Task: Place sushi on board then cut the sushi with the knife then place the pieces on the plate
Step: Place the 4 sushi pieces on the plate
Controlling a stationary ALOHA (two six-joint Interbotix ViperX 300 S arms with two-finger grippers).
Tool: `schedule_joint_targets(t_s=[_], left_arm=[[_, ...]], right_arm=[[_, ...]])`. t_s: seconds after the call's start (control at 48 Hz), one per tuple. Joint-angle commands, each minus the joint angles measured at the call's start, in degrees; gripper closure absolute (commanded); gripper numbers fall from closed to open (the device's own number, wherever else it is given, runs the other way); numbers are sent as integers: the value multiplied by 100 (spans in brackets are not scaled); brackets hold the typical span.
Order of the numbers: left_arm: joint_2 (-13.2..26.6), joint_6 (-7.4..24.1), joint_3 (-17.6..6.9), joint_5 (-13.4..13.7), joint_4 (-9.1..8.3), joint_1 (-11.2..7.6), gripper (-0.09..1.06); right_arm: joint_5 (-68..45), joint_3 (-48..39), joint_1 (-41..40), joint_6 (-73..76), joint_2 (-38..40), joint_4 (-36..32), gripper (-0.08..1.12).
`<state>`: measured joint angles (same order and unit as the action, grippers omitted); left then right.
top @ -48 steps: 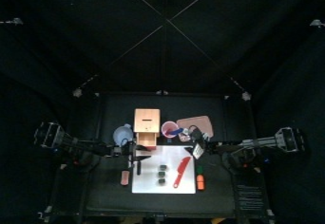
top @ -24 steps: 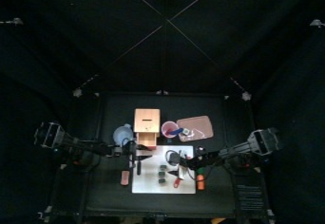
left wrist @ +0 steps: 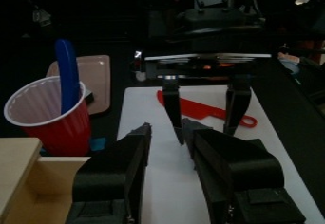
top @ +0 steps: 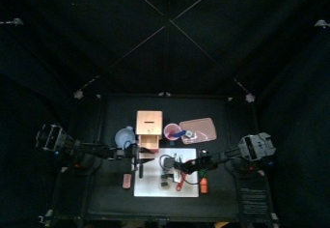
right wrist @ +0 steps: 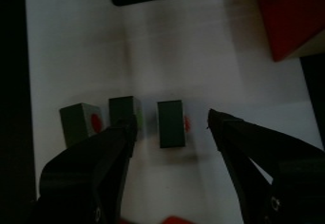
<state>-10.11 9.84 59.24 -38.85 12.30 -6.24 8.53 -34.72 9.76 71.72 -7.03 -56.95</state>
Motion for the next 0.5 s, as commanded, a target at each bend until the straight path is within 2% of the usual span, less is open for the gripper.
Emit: schedule_joint_targets(t_s=[0.021, 0.5], left_arm=[[-26, 0, -79, -18, -9, 0, 23], [-18, -9, -35, -18, 0, 0, 23]], right_arm=[[-26, 18, -70, 9, 62, 18, 14], [-105, 18, -97, 9, -88, 176, 34]])
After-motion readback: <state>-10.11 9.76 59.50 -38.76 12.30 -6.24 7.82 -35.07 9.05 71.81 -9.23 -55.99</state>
